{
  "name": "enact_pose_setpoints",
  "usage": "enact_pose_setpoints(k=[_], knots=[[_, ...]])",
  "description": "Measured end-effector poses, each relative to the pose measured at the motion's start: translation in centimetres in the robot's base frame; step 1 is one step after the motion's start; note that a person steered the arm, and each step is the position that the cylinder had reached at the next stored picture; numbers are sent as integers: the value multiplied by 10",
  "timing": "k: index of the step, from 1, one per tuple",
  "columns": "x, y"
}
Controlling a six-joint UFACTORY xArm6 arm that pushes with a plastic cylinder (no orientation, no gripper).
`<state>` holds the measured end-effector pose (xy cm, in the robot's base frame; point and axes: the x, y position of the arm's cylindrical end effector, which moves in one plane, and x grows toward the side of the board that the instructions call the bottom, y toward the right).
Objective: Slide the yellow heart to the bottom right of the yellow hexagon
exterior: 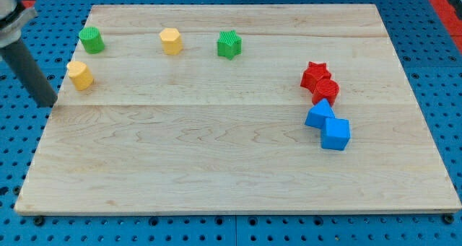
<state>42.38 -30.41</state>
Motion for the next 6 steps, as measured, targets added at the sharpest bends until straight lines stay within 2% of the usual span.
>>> enact_pose_setpoints(k=[1,3,4,6], knots=[[-28,21],[-43,83],[-44,37],[-78,165]])
